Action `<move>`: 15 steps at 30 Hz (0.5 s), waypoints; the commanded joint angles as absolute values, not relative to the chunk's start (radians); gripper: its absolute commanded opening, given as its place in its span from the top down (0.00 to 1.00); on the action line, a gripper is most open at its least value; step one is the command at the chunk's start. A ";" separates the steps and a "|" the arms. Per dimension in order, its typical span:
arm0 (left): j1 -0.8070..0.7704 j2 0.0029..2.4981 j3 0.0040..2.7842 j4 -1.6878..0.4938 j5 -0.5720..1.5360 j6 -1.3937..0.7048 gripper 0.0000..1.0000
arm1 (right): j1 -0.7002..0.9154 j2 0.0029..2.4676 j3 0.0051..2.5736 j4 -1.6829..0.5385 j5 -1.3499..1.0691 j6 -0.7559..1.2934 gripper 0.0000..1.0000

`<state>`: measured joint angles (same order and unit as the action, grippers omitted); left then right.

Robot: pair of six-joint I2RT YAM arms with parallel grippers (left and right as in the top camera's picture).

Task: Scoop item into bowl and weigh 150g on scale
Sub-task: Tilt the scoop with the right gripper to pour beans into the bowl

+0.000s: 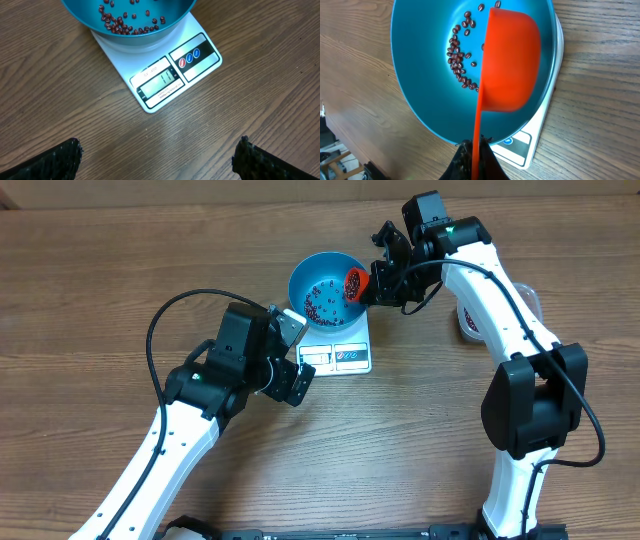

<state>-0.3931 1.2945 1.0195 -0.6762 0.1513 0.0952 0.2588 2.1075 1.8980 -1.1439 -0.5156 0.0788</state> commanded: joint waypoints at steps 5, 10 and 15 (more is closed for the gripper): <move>-0.399 1.302 1.016 -0.676 0.146 0.089 0.00 | 0.281 2.049 1.934 -1.146 -0.432 0.083 0.96; -0.399 1.302 1.016 -0.676 0.146 0.089 0.00 | 0.308 2.031 1.936 -1.145 -0.366 0.082 0.96; -0.399 1.302 1.016 -0.676 0.146 0.089 0.00 | 0.352 2.023 1.982 -1.147 -0.287 0.074 0.96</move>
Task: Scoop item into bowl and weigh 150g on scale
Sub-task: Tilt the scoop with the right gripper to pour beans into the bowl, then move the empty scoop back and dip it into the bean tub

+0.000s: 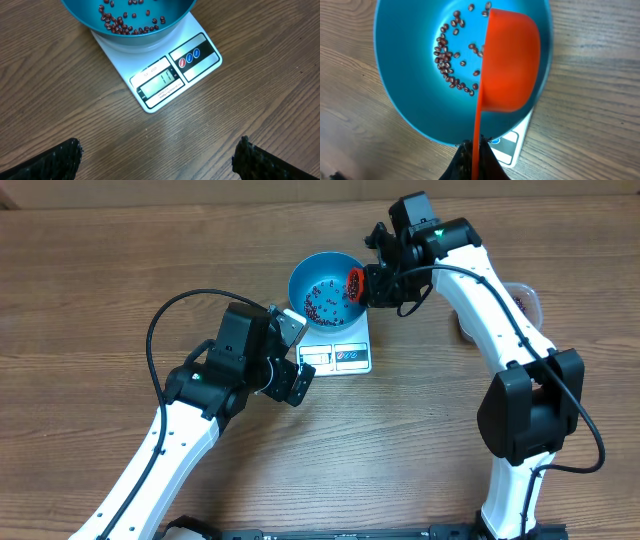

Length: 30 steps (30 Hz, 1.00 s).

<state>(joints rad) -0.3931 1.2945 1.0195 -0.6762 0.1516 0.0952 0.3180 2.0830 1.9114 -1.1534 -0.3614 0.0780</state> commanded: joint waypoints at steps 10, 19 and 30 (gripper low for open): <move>-0.399 1.302 1.016 -0.676 0.146 0.089 0.00 | 0.537 2.011 2.090 -1.197 0.197 0.075 0.96; -0.399 1.302 1.016 -0.676 0.146 0.089 0.00 | 0.635 2.011 2.090 -1.190 0.379 0.080 0.96; -0.399 1.302 1.016 -0.676 0.146 0.089 0.00 | 0.473 1.955 2.090 -1.185 -0.042 0.063 0.96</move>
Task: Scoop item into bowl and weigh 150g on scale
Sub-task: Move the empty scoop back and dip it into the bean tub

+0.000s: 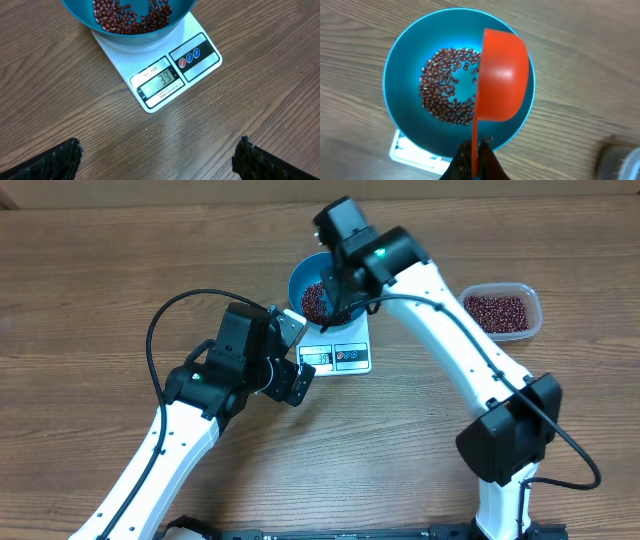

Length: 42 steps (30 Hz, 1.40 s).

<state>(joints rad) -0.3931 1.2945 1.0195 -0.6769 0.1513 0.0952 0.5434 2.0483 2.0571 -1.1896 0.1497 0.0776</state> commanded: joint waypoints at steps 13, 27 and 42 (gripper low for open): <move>-0.399 1.302 1.016 -0.676 0.146 0.089 0.00 | 0.065 1.900 2.090 -1.376 -0.444 -0.112 0.96; -0.400 1.302 1.016 -0.676 0.146 0.089 0.00 | -0.185 1.921 1.939 -1.446 -0.062 0.026 0.96; -0.400 1.302 1.016 -0.676 0.146 0.089 0.01 | -0.184 1.941 1.599 -1.106 0.014 0.025 0.96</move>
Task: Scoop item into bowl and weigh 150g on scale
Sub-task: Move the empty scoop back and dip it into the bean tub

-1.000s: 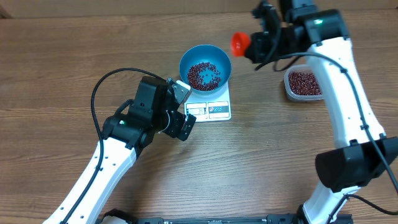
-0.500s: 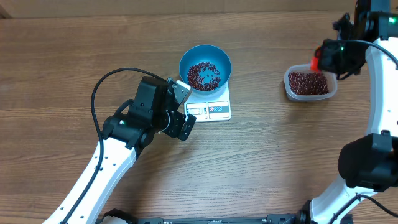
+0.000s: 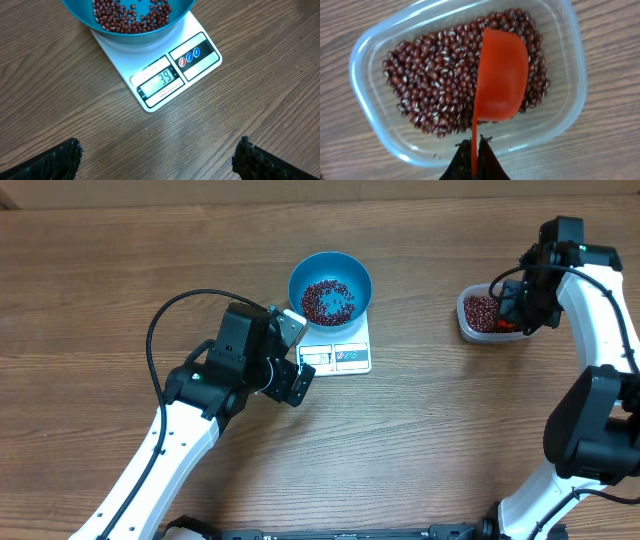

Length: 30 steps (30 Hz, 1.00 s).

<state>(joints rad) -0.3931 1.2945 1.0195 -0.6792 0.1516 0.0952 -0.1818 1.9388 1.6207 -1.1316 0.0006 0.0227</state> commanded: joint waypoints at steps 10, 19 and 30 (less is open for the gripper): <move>-0.400 1.302 1.016 -0.676 0.146 0.089 0.00 | -0.184 1.950 1.571 -1.079 -0.137 -0.001 0.96; -0.400 1.302 1.016 -0.676 0.146 0.089 0.00 | -0.184 2.019 1.571 -1.085 -0.299 -0.025 0.96; -0.400 1.302 1.016 -0.676 0.146 0.089 0.00 | -0.243 2.018 1.571 -1.098 -0.499 -0.031 0.96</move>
<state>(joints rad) -0.3935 1.2945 1.0195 -0.6796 0.1516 0.0952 -0.2302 2.0052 1.5772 -1.0996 -0.3813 -0.0154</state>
